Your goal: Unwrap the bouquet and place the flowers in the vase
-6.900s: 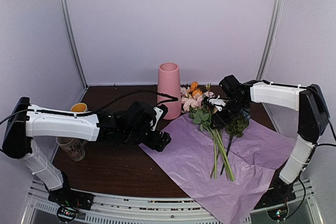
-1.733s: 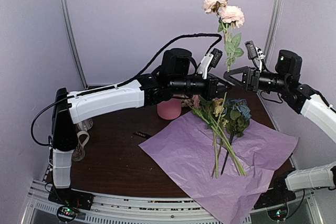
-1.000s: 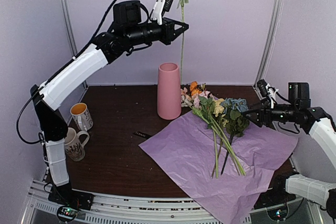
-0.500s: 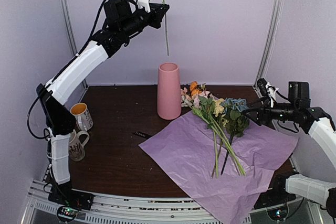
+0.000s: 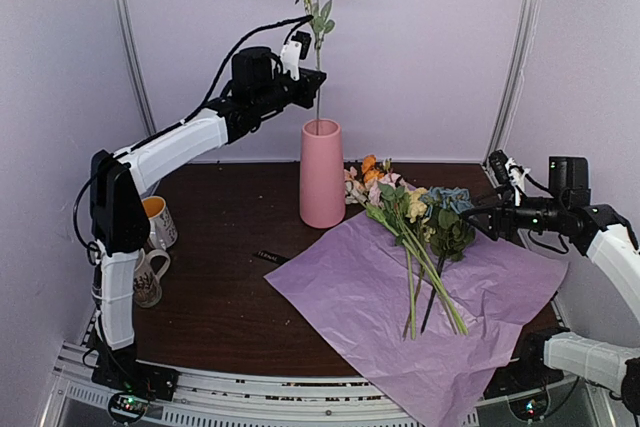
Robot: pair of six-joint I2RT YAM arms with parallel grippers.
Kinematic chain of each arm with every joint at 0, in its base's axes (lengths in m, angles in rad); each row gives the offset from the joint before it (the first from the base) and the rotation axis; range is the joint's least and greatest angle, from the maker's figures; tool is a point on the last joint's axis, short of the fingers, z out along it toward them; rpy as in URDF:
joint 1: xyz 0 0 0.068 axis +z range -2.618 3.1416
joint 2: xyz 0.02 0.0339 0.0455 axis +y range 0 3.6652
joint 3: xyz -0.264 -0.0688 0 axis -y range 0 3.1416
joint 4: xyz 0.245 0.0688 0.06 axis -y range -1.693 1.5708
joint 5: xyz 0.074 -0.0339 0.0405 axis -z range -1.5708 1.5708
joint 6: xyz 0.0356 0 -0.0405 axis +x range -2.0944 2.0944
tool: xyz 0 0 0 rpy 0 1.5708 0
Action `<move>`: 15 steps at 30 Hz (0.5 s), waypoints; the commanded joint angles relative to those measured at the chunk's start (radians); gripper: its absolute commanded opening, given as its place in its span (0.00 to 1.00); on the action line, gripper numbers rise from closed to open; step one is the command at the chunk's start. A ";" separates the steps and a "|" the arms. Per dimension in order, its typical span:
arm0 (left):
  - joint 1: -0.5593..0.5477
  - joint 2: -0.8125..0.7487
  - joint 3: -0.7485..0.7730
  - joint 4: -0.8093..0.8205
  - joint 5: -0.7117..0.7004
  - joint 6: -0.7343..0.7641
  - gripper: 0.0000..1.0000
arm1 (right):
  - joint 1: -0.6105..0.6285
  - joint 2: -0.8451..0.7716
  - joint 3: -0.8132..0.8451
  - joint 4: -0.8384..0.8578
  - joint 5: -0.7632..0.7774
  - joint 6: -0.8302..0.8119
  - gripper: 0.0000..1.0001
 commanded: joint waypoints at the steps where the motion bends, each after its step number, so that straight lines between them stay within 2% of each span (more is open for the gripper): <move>1: -0.002 -0.056 -0.130 0.177 0.020 -0.072 0.00 | -0.006 0.002 -0.008 0.027 -0.003 -0.016 0.63; 3: -0.003 -0.062 -0.173 0.191 0.022 -0.078 0.04 | -0.006 0.003 -0.008 0.027 -0.004 -0.016 0.63; 5: -0.004 -0.068 -0.204 0.190 0.030 -0.078 0.16 | -0.006 0.002 -0.008 0.029 -0.004 -0.016 0.63; 9: -0.011 -0.095 -0.261 0.183 -0.013 -0.055 0.65 | -0.006 0.001 -0.007 0.026 -0.004 -0.016 0.63; 10: -0.013 -0.107 -0.273 0.184 -0.026 -0.045 0.74 | -0.006 0.002 -0.008 0.024 -0.005 -0.017 0.63; 11: -0.017 -0.117 -0.281 0.183 -0.040 -0.037 0.88 | -0.006 0.001 -0.008 0.024 -0.006 -0.017 0.63; 12: -0.018 -0.129 -0.289 0.178 -0.054 -0.034 0.97 | -0.006 0.002 -0.008 0.024 -0.006 -0.017 0.63; 15: -0.019 -0.172 -0.326 0.177 -0.082 -0.038 0.98 | -0.005 0.006 -0.010 0.025 -0.006 -0.018 0.63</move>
